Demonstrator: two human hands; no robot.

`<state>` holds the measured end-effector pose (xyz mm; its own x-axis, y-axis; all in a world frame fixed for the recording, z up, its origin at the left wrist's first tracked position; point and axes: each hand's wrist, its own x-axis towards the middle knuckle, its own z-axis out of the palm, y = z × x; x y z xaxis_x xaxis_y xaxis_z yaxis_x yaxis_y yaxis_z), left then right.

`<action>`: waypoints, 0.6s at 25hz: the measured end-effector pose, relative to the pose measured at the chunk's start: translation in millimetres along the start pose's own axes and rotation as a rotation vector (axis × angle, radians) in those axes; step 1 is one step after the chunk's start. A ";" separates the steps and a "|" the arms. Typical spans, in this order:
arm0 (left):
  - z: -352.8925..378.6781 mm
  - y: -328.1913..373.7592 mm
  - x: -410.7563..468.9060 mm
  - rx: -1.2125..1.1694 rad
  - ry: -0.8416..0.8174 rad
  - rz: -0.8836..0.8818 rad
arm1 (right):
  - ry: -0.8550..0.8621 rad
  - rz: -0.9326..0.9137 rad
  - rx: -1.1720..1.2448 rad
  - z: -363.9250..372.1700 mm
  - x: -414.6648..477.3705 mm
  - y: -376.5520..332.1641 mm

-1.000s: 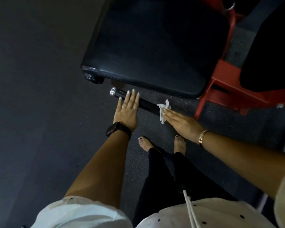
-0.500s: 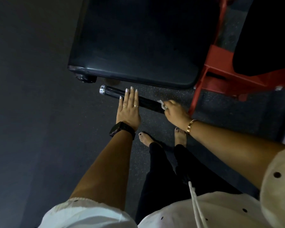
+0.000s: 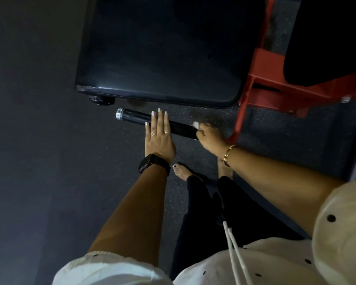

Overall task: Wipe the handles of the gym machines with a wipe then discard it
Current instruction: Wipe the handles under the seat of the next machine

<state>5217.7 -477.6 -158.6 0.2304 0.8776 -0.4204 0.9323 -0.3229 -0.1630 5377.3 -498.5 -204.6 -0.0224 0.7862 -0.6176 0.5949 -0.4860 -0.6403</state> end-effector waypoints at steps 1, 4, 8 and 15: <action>0.4 0.3 0.3 0.002 -0.002 0.001 | 0.010 0.070 -0.033 0.8 -2.0 7.1; 2.9 2.0 0.8 0.012 0.008 -0.006 | 0.113 0.031 0.038 10.3 -4.6 -10.5; 6.7 0.9 2.3 -0.001 0.015 -0.008 | 0.213 -0.323 -0.100 36.4 -14.4 -41.8; 6.1 -1.6 2.6 -0.018 0.007 0.000 | 0.078 -0.540 -0.596 8.5 -31.2 45.3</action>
<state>5215.1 -476.9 -164.9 0.2328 0.8799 -0.4142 0.9370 -0.3170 -0.1469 5398.1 -548.3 -218.2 -0.3863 0.8892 -0.2452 0.8470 0.2367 -0.4761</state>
